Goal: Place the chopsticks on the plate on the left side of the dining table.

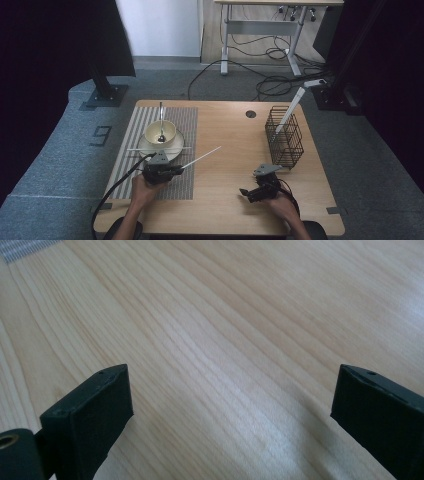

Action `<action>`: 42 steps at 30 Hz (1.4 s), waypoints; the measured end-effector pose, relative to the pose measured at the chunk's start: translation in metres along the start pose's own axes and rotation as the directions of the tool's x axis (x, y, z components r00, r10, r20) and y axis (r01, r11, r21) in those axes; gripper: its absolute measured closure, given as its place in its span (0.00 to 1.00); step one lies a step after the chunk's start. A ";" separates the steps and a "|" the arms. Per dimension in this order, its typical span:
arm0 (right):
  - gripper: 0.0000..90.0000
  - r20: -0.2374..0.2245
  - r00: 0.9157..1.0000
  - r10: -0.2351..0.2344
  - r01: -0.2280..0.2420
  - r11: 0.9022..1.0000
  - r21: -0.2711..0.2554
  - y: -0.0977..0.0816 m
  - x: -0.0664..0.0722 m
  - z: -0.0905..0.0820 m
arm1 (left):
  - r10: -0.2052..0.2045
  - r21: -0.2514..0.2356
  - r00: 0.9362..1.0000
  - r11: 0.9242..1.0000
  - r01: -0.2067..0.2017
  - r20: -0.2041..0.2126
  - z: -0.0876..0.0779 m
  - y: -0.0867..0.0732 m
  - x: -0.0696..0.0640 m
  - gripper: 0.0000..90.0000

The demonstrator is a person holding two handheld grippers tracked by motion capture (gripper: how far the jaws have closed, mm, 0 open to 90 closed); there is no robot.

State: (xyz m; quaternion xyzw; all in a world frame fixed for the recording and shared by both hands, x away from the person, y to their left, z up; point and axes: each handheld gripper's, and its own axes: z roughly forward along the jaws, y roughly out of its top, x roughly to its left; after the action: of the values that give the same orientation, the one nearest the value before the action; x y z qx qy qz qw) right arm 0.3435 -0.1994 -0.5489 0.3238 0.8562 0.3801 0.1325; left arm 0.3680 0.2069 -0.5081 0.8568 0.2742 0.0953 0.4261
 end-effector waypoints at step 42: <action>0.01 0.019 1.000 -0.008 0.007 1.000 0.027 -0.008 0.001 0.004 | -0.151 0.036 0.968 0.986 0.161 -0.200 -0.028 -0.028 0.064 0.93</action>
State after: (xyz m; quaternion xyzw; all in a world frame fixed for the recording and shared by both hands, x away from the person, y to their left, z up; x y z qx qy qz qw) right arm 0.3411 -0.2008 -0.5577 0.3258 0.8612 0.3650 0.1378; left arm 0.3996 0.2750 -0.5177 0.8299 0.3837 0.1384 0.3807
